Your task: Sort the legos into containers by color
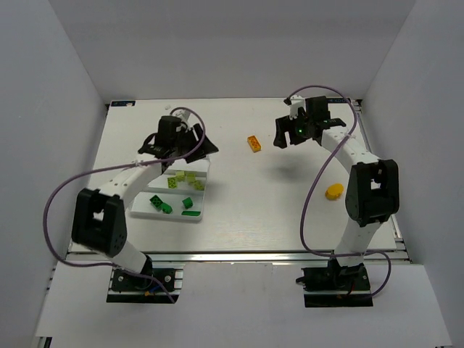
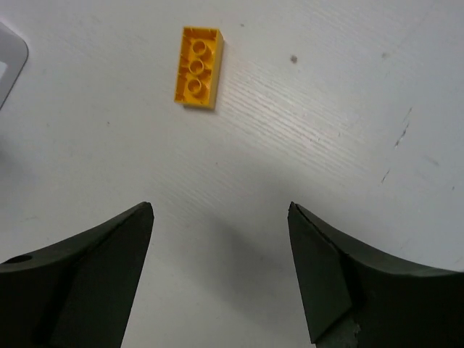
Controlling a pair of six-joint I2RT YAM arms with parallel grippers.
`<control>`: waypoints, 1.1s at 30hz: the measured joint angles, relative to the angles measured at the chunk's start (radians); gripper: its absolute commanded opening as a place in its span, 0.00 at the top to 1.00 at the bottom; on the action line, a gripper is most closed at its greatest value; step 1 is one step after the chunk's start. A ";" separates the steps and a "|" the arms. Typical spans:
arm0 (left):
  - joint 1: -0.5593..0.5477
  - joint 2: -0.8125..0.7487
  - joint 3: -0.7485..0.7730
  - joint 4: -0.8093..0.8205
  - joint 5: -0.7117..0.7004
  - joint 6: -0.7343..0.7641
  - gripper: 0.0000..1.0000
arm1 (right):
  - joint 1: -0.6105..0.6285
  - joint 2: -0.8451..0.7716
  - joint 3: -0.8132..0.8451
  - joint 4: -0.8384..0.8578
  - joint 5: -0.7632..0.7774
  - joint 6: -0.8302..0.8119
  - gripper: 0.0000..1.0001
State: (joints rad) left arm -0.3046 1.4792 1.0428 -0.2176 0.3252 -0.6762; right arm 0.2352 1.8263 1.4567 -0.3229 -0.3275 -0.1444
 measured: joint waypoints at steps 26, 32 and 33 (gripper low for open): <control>-0.333 1.023 1.209 -0.426 -0.557 -0.094 0.20 | -0.241 -0.003 0.023 -0.146 -0.088 0.111 0.21; -0.347 1.069 1.257 -0.357 -0.584 -0.103 0.18 | -0.255 -0.007 -0.009 -0.147 -0.120 0.112 0.21; -0.352 1.080 1.262 -0.347 -0.584 -0.105 0.18 | -0.257 -0.007 -0.013 -0.146 -0.125 0.111 0.21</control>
State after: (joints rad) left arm -0.6567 2.5587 2.3043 -0.5648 -0.2588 -0.7811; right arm -0.0216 1.8191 1.4433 -0.4686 -0.4522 -0.0330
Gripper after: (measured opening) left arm 0.813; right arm 0.796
